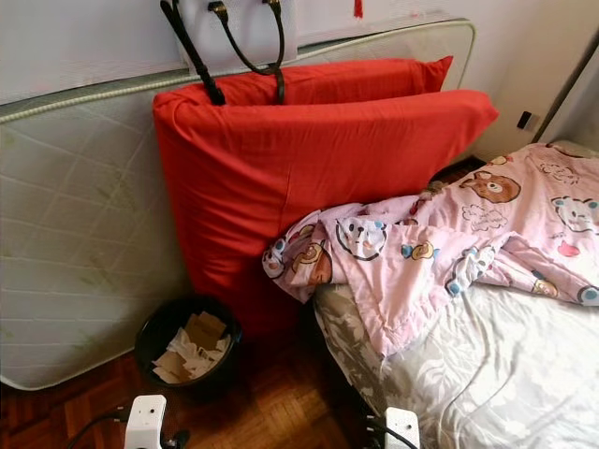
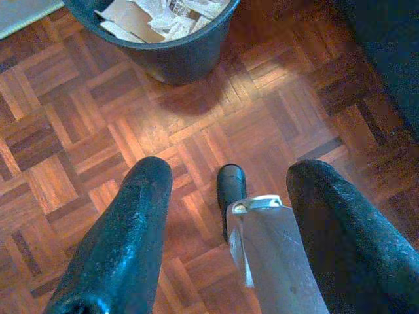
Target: Clean up the room
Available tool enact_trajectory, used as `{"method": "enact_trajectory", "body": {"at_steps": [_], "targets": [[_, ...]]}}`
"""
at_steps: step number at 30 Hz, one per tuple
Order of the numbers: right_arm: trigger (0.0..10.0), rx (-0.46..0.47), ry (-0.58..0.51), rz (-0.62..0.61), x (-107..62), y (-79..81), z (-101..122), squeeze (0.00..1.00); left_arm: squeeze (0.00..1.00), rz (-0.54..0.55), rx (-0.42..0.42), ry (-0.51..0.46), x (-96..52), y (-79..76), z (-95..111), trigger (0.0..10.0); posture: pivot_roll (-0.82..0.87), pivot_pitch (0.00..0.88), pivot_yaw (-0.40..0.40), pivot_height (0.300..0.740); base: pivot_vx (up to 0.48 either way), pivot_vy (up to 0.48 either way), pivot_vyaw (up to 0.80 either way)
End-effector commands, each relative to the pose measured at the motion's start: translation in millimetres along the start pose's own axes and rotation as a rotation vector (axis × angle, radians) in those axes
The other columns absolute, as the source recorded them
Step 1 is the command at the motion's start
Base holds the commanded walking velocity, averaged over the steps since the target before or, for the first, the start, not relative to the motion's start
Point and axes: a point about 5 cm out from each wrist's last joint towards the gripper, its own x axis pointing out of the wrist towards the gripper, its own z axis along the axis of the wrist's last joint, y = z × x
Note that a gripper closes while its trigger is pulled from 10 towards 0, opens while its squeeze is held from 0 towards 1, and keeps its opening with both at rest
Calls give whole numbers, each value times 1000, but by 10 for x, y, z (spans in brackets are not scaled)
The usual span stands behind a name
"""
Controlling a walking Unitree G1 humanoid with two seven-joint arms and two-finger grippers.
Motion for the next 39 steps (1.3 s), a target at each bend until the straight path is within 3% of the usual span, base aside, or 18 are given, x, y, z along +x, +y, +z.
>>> {"method": "enact_trajectory", "body": {"at_steps": [1, 10, 39], "targets": [[10000, 15, -9, -10, 1, -17, 17, 0, 0, 4, -3, 12, -3, 9, -19, 10000, -14, 0, -14, 740, 0, 0, 0], [10000, 13, -8, -9, 1, -18, 19, 0, 0, 7, -9, 23, -7, 19, -40, 10000, -14, 0, -16, 740, 205, 0, 0], [10000, 1, -10, 2, 2, -22, 27, 0, 0, -3, 0, -25, 14, -33, 63, 10000, -19, 0, -20, 740, 418, 0, 0]]}}
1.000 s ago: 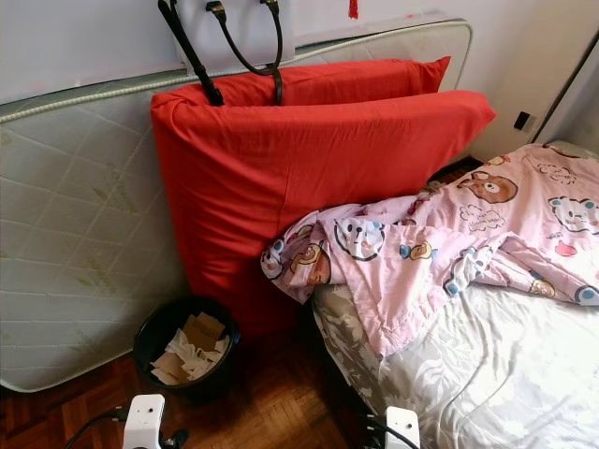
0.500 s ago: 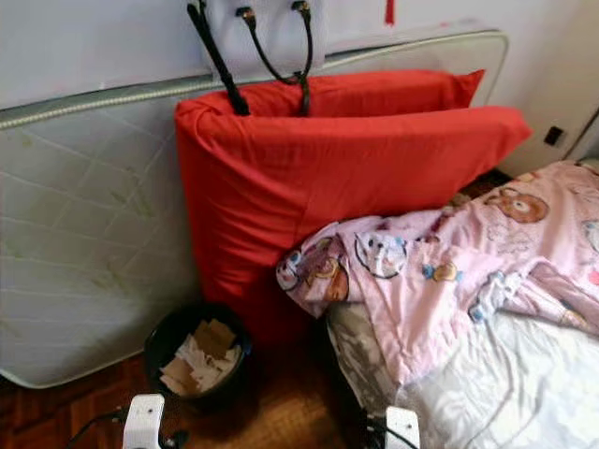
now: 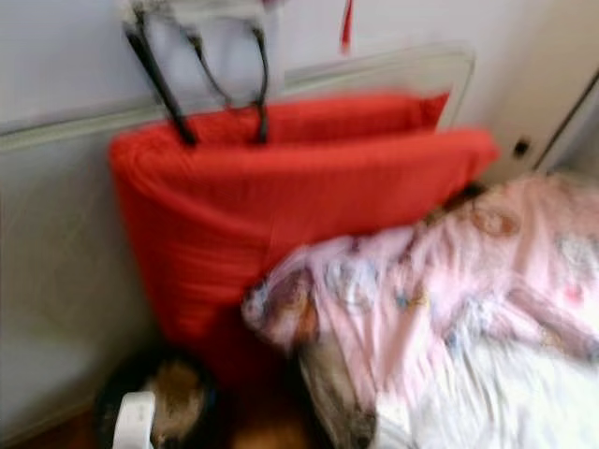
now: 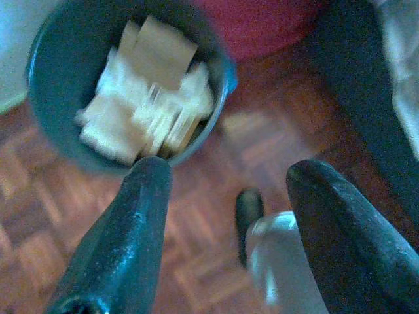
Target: Clean up the room
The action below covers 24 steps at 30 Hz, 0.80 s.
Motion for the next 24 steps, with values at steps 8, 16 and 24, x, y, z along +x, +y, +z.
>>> {"method": "enact_trajectory", "body": {"at_steps": [8, 16, 24], "targets": [[10000, 14, -58, -2, 6, -72, 121, 0, 0, -22, -15, -125, 52, -81, 315, 10000, -25, 0, -17, 740, 32, 0, 0], [10000, 23, -175, 59, 33, 1, 380, 0, 0, -56, -28, -303, 58, -123, 691, 10000, -28, 0, -17, 740, 0, 0, 0], [10000, 51, -192, 45, 29, -19, 390, 0, 0, -61, -44, -286, 43, -131, 569, 10000, -27, 0, -22, 740, 0, 100, 0]]}}
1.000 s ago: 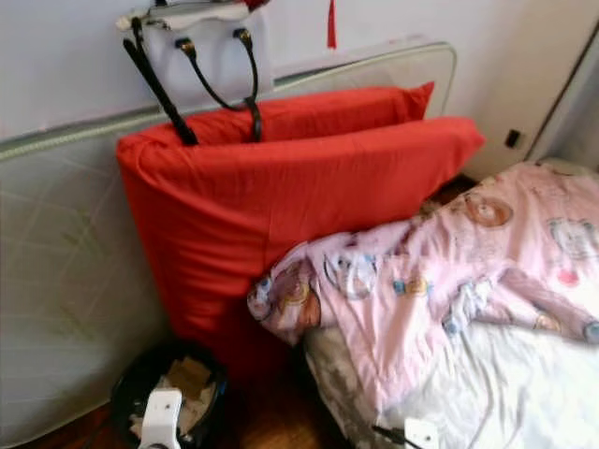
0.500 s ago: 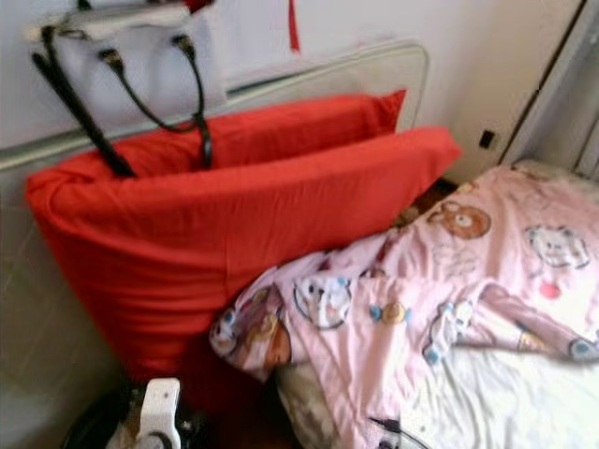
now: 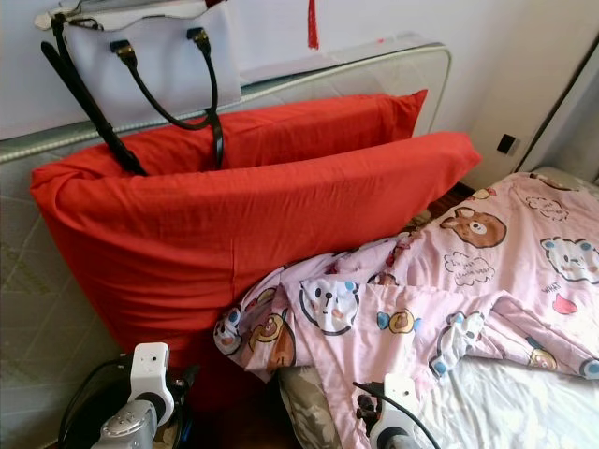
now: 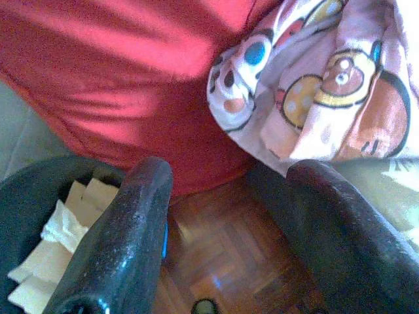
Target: Clean up the room
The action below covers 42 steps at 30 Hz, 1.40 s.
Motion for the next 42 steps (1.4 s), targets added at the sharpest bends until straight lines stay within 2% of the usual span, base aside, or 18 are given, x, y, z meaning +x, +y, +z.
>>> {"method": "enact_trajectory", "body": {"at_steps": [1, 12, 21, 25, 27, 33, 42], "targets": [[10000, 15, -15, -9, 0, -9, 15, 0, 0, 5, -3, 4, -22, 13, -43, 10000, -27, 0, -22, 740, 0, 270, 0], [10000, 38, -62, -2, -13, -11, 33, 0, 0, -16, -7, -95, 36, -27, 171, 10000, -33, 0, -25, 740, 0, 73, 0], [10000, 67, -77, -11, -19, -15, 29, 0, 0, -29, 3, -124, 53, -70, 233, 10000, -31, 0, -25, 740, 0, 374, 0], [10000, 49, -217, 21, 89, 151, 437, 0, 0, -28, 2, -127, 54, -70, 239, 10000, -31, 0, -27, 740, 0, 0, 0], [10000, 64, -238, 12, 117, 166, 553, 0, 0, -26, -2, -127, 55, -72, 239, 10000, -28, 0, -28, 740, 0, 0, -344], [10000, 84, -183, -24, 103, 71, 453, 0, 0, -25, -8, -121, 47, -77, 214, 10000, -28, 0, -29, 740, 0, 0, -742], [10000, 87, -134, -34, 92, 31, 366, 0, 0, -25, -20, -113, 50, -91, 204, 10000, -27, 0, -28, 740, 0, 53, -711]]}}
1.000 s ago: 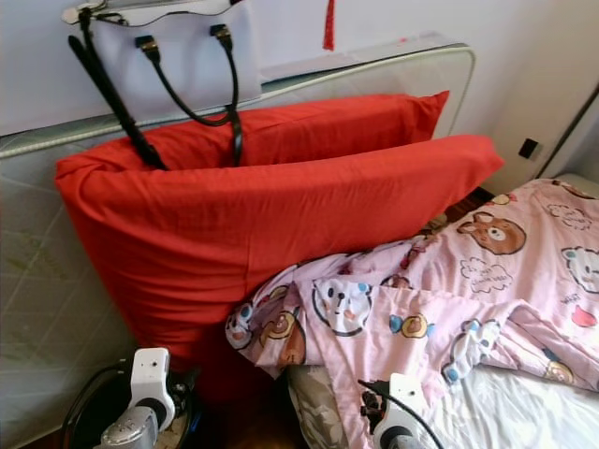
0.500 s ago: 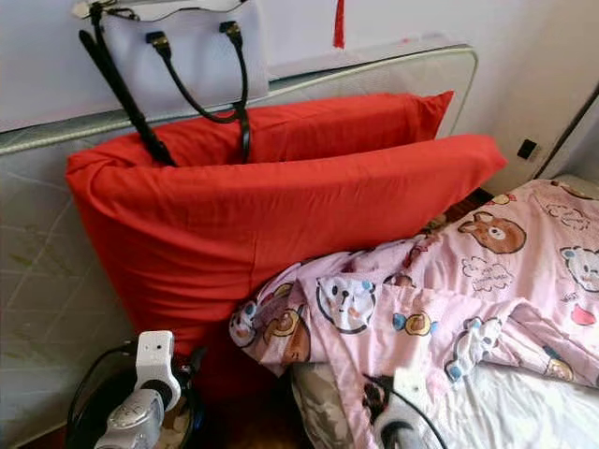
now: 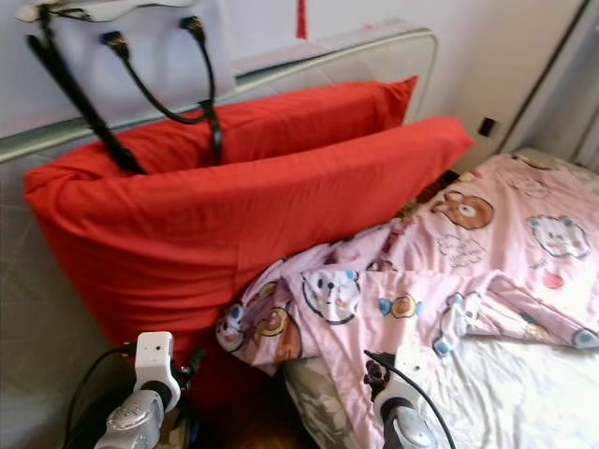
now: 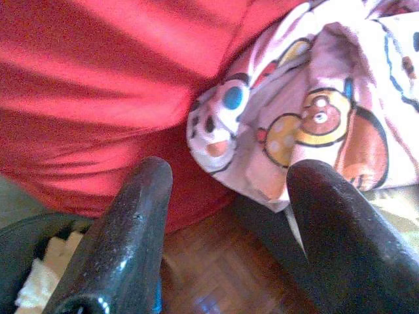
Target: Clean up the room
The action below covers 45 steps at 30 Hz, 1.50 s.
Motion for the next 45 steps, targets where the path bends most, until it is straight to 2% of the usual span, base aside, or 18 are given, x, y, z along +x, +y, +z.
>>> {"method": "enact_trajectory", "body": {"at_steps": [1, 16, 23, 29, 34, 40, 45], "targets": [[10000, 7, 27, -13, -9, -22, -39, 0, 0, 2, -17, 7, -7, 2, -18, 10000, -28, 0, -26, 740, 0, 480, -706], [10000, 11, 75, -22, -27, -51, -107, 0, 0, 5, -12, 12, -16, 15, -34, 10000, -22, 0, -24, 740, 0, 54, -700], [10000, 14, 89, -26, -37, -80, -126, 0, 0, 1, -3, 6, -16, 5, -28, 10000, -23, 0, -24, 740, 0, 381, -696], [10000, 17, 107, -45, -101, -243, -187, 0, 0, -5, 9, -1, -13, -7, -18, 10000, -20, 0, -25, 740, 0, 0, -697], [10000, 20, 101, -48, -117, -299, -183, 0, 0, -5, 11, -5, -13, -6, -13, 10000, -20, 0, -25, 740, 0, 0, -556], [10000, -26, 93, -7, -98, -245, -155, 0, 0, -7, 7, -26, -7, -13, 19, 10000, -23, 0, -24, 740, 0, 0, 0], [10000, -63, 91, 30, -64, -103, -152, 0, 0, -1, -32, -52, 12, -18, 75, 10000, -26, 0, -24, 740, 0, 0, 0]]}}
